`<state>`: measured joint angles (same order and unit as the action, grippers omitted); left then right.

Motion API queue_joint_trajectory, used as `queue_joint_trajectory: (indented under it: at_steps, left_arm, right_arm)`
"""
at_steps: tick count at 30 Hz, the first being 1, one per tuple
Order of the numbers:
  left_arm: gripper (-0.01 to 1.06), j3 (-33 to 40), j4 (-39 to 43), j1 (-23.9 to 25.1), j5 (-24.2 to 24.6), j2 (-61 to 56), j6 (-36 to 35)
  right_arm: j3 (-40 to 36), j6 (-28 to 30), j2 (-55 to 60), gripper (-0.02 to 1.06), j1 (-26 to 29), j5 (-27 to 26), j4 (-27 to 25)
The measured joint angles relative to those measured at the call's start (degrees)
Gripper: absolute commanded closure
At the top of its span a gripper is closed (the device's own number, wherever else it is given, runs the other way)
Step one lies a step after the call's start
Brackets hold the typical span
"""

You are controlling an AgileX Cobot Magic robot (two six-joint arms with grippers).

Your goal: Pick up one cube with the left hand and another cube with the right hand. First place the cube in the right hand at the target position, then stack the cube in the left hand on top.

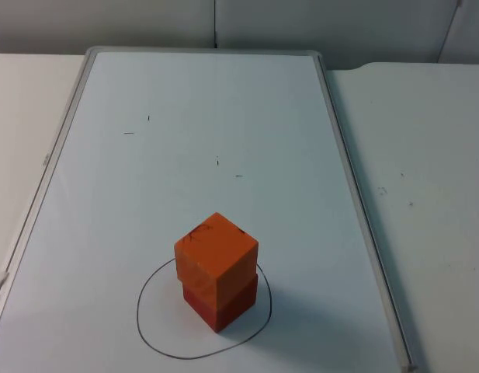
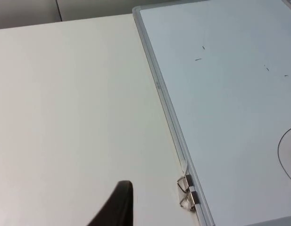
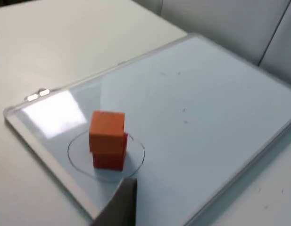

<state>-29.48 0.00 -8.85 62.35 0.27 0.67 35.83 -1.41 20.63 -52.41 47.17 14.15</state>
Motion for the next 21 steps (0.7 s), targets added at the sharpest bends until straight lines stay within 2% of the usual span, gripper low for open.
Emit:
queue_joint_trajectory:
  at_steps: [1,6,14,21]
  left_arm:
    - [0.03,0.0,0.0,-0.03,0.0,0.0,0.0]
    - [0.03,0.0,0.0,-0.03,0.0,0.0,0.0]
    - [0.03,0.0,0.0,-0.03,-0.09,0.0,0.0]
    - [0.03,0.0,0.47,-0.03,-0.09,0.0,0.0]
  right_arm:
    - [0.03,1.41,-1.53,0.08,0.0,3.65,-1.65]
    - [0.03,2.28,-9.64,0.08,0.0,8.88,-4.85]
    - [0.03,2.51,-20.35,0.08,0.0,17.26,-6.97]
    - [-3.84,2.54,-20.32,0.08,-0.47,18.55,-8.35]
